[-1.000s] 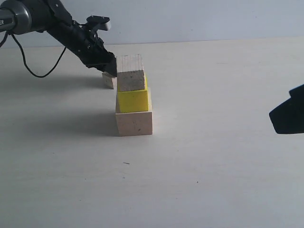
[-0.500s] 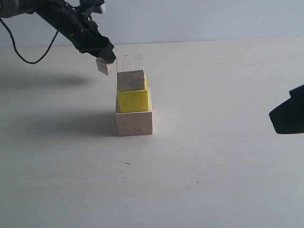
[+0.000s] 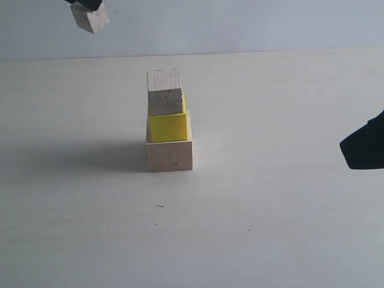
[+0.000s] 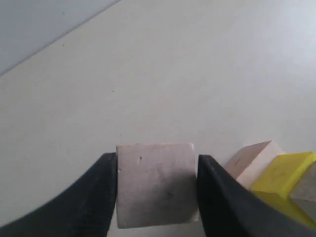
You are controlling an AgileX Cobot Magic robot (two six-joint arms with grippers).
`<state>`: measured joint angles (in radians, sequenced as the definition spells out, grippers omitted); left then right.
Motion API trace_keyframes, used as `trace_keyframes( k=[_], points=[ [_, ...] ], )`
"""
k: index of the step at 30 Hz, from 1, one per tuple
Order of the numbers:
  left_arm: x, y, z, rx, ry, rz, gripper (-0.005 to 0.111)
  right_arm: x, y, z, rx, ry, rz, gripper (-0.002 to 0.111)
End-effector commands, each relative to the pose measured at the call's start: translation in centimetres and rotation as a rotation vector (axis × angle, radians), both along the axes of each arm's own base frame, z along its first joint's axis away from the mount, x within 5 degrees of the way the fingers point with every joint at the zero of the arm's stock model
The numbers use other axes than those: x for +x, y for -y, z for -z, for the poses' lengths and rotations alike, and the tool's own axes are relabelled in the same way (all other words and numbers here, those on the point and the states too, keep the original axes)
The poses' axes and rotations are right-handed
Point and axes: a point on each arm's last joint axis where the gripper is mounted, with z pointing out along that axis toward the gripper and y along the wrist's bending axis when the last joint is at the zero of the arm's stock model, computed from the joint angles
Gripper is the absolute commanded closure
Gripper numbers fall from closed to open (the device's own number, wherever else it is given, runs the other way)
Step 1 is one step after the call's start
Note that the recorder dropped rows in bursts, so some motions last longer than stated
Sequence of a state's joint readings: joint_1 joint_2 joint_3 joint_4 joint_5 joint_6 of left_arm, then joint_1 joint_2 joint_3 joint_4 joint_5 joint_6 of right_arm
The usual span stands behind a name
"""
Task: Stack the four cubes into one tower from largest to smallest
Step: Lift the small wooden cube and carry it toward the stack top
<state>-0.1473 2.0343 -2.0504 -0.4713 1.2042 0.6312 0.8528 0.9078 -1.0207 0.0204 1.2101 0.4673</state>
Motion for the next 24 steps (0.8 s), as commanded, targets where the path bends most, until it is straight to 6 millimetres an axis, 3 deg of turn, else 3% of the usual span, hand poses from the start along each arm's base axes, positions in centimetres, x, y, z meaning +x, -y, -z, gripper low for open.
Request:
trace_keyframes(
  k=[1,5,12,18,24],
  points=[
    [-1.8,0.8,-2.9,-0.047,0.039,0.027,0.107,0.0,0.1,0.1,-0.011,0.014,-0.024,0.108],
    [-3.5,2.3,-4.1,-0.042,0.061,0.074,0.107,0.0,0.1,0.1,-0.017,0.025,-0.044,0.108],
    [-6.1,4.8,-3.3,-0.028,0.016,0.161,0.107,0.0,0.1,0.1,-0.019,0.030,-0.051,0.108],
    [-8.6,7.5,-3.8,-0.039,0.005,0.232,0.107,0.0,0.1,0.1,-0.020,0.031,-0.054,0.108],
    [-9.5,8.8,-3.7,-0.028,-0.081,0.104,0.107,0.0,0.1,0.1,-0.022,0.034,-0.059,0.108]
  ],
)
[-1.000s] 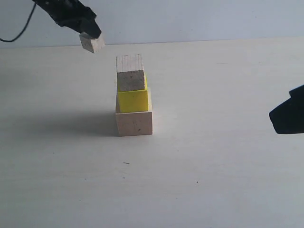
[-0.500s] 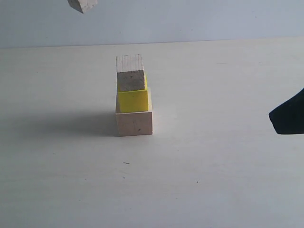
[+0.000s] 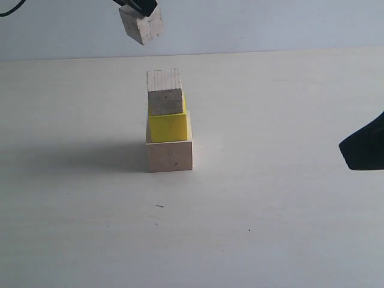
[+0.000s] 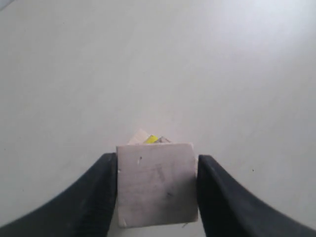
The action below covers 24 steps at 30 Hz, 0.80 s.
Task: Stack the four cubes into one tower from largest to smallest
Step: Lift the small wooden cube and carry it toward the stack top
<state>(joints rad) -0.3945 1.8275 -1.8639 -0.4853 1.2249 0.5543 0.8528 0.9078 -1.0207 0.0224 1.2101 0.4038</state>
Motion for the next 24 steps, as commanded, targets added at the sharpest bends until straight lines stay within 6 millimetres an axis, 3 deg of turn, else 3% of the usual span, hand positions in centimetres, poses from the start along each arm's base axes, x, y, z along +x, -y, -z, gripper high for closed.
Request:
trace_keyframes(
  k=[1,13,24],
  points=[
    [-0.8,0.4,-0.3,0.031,-0.044,-0.118,0.107,0.0,0.1,0.1,-0.002,0.009,-0.005,0.108],
    [-1.8,0.7,-1.4,-0.018,-0.120,-0.263,0.107,0.0,0.1,0.0,0.003,0.014,-0.005,0.108],
    [-2.0,1.0,-1.5,-0.056,-0.152,-0.269,0.107,0.1,0.0,0.0,0.011,0.022,-0.006,0.108]
  ],
)
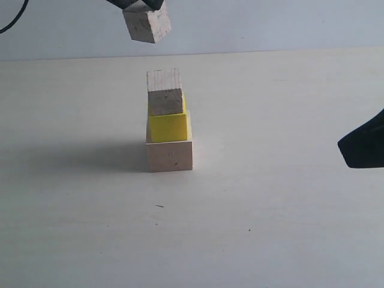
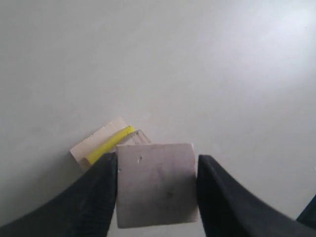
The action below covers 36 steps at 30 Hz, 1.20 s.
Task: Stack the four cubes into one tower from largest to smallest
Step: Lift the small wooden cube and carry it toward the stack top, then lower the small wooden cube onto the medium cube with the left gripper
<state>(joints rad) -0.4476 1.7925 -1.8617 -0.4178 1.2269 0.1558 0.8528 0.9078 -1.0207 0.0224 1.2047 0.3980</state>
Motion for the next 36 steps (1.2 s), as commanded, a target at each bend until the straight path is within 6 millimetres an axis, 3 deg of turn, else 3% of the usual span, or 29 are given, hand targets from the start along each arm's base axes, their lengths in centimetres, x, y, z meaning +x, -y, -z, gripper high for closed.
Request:
trace_keyframes(
  k=[1,9,12,16,21,25,30,36],
  points=[
    [-0.3,-0.1,-0.4,0.010,0.023,-0.001,0.107,0.0,0.0,0.0,0.017,0.009,0.001,0.108],
    [-0.9,0.3,-0.5,0.021,-0.045,-0.159,0.107,0.0,-0.4,-0.2,0.082,-0.008,0.024,0.108],
    [-3.1,1.4,0.3,0.032,-0.095,-0.179,0.107,0.3,-0.3,-0.3,0.082,0.026,0.054,0.108],
    [-4.1,1.8,1.4,-0.004,-0.114,-0.260,0.107,0.7,0.0,-0.3,0.059,0.048,0.103,0.108],
    [-3.7,1.7,2.1,-0.032,-0.106,-0.366,0.107,1.0,0.3,-0.3,0.031,0.090,0.108,0.108],
    [-4.0,3.0,1.9,-0.066,-0.063,-0.403,0.107,1.1,0.5,-0.3,0.006,0.109,0.101,0.108],
    [-5.0,4.1,2.0,0.018,0.022,-0.466,0.107,1.1,0.5,-0.3,-0.014,0.128,0.064,0.108],
    [-5.2,4.1,2.2,0.044,0.012,-0.509,0.107,1.1,0.5,-0.3,-0.014,0.128,0.064,0.108]
  ],
)
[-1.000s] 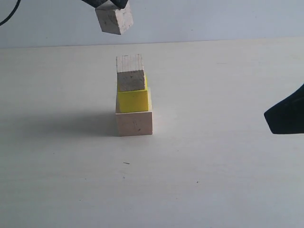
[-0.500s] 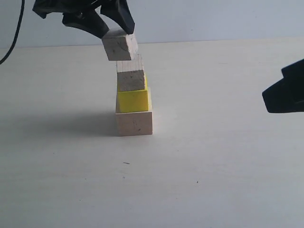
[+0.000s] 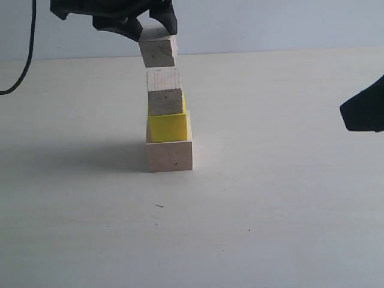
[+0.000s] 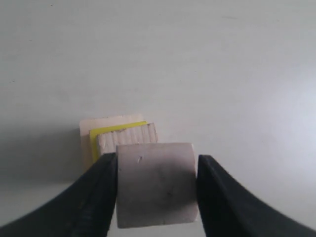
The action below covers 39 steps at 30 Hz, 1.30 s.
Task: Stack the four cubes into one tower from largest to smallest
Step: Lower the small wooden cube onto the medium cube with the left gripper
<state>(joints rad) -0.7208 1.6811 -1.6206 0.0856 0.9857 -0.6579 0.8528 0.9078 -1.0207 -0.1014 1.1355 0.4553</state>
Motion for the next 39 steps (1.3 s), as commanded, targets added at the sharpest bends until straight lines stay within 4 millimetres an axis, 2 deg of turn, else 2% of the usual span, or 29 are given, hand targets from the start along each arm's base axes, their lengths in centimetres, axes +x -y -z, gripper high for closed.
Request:
trace_keyframes(
  k=[1,9,23,39],
  points=[
    [-0.2,-0.1,-0.3,-0.006,0.003,-0.028,0.107,0.0,0.2,0.1,-0.008,0.015,-0.004,0.108],
    [0.2,0.6,1.1,0.010,-0.037,-0.033,0.107,0.0,0.1,0.0,-0.006,0.017,-0.004,0.108],
    [0.2,0.8,1.2,0.007,-0.026,-0.043,0.107,0.0,0.1,0.0,-0.004,0.016,-0.005,0.108],
    [0.8,1.3,2.3,0.001,-0.042,-0.067,0.107,0.0,0.1,0.0,-0.003,0.014,-0.005,0.108]
  ],
)
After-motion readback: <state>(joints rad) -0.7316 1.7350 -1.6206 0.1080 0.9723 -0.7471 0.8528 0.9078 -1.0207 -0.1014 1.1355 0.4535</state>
